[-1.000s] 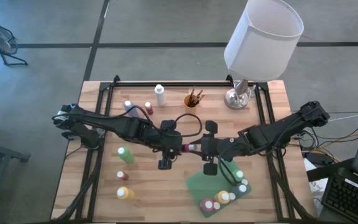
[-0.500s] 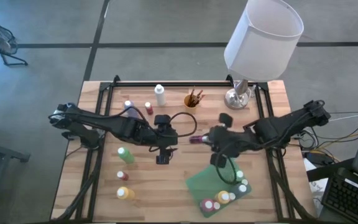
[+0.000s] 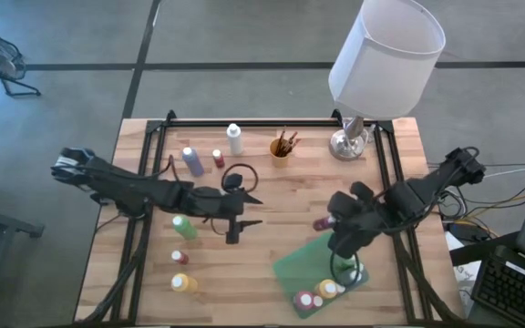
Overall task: Pick & Place Paint Supplies
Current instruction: Put the pink paint bottle into the green bin
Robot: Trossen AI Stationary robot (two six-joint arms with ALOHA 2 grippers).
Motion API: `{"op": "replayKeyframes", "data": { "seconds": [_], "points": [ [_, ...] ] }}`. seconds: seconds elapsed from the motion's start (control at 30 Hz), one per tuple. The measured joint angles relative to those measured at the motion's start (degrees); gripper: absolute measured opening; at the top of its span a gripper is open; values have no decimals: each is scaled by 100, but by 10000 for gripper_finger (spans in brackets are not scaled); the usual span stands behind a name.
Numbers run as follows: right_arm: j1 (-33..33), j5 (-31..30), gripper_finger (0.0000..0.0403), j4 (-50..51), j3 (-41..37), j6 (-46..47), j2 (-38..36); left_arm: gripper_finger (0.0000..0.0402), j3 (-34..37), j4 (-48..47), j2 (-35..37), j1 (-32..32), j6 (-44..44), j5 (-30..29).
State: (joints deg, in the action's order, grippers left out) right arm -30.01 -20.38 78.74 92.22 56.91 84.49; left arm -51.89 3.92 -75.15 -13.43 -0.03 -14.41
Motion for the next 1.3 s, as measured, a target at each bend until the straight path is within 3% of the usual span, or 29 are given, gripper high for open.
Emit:
{"op": "replayKeyframes", "data": {
  "seconds": [0.27, 0.37, 0.47, 0.6, 0.8, 1.07, 1.3],
  "points": [
    [-199, 114, 113, 194, -182, 630, 4, 250, 333, 974, 126, 5, 73, -2],
    [-202, 127, 113, 200, -287, 825, 4, 250, 366, 1405, 126, 6, 561, -23],
    [-202, 280, 113, 190, -416, 1040, 4, 250, 698, 2464, 130, 41, 1081, 40],
    [-200, 390, 113, 158, -467, 1469, 4, 250, 1173, 3180, 300, 225, 1437, 42],
    [-200, 628, 113, 146, -470, 1996, 105, 250, 1453, 3426, 716, 451, 1802, 37],
    [-120, 1401, 113, 178, -470, 2375, 528, 248, 1622, 3365, 1090, 722, 2309, 28],
    [-25, 1508, 113, 141, -470, 2520, 907, 248, 1618, 3404, 1186, 1230, 2276, -7]
  ]
}}
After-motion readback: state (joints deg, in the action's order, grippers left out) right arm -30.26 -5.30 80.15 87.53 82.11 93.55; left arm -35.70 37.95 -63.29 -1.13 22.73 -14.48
